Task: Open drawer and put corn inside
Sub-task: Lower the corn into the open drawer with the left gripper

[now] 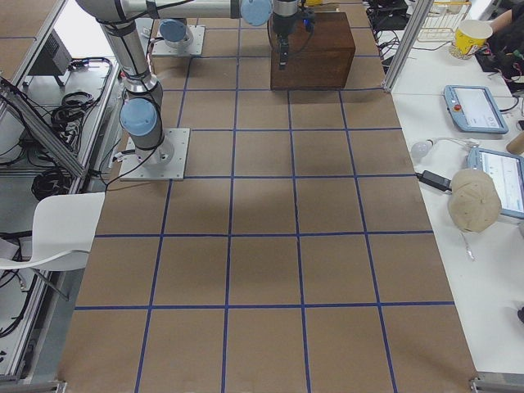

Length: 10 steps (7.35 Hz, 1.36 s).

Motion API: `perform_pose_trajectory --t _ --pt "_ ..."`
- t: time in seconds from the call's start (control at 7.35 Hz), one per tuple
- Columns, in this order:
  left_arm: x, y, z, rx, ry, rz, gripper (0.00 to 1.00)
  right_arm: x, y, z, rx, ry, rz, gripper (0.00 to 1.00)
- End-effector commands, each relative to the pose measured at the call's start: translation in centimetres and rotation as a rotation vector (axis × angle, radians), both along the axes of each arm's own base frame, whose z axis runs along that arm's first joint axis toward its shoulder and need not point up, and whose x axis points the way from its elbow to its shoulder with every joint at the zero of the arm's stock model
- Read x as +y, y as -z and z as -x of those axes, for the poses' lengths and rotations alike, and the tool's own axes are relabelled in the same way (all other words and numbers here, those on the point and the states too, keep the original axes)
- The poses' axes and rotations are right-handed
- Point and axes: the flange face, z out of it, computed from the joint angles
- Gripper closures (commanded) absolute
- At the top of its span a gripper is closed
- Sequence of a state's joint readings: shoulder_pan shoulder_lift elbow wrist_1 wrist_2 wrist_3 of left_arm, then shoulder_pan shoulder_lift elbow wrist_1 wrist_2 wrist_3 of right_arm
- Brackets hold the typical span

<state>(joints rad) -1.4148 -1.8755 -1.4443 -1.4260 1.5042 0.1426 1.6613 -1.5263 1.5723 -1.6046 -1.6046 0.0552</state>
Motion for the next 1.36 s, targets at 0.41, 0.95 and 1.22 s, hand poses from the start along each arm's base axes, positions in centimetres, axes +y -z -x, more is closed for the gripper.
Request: perform_pose_trajectory --t 0.41,0.95,1.22 --pt "-1.0 3.0 0.1 0.015 0.050 -0.035 0.47 0.0 0.0 0.0 0.000 0.000 0.000 0.00" --pt "-0.6 0.6 0.0 0.004 0.039 0.007 0.00 0.0 0.0 0.0 0.000 0.000 0.000 0.00" --pt "1.0 -3.7 1.0 -0.010 0.050 0.045 0.00 0.0 0.0 0.0 0.000 0.000 0.000 0.00"
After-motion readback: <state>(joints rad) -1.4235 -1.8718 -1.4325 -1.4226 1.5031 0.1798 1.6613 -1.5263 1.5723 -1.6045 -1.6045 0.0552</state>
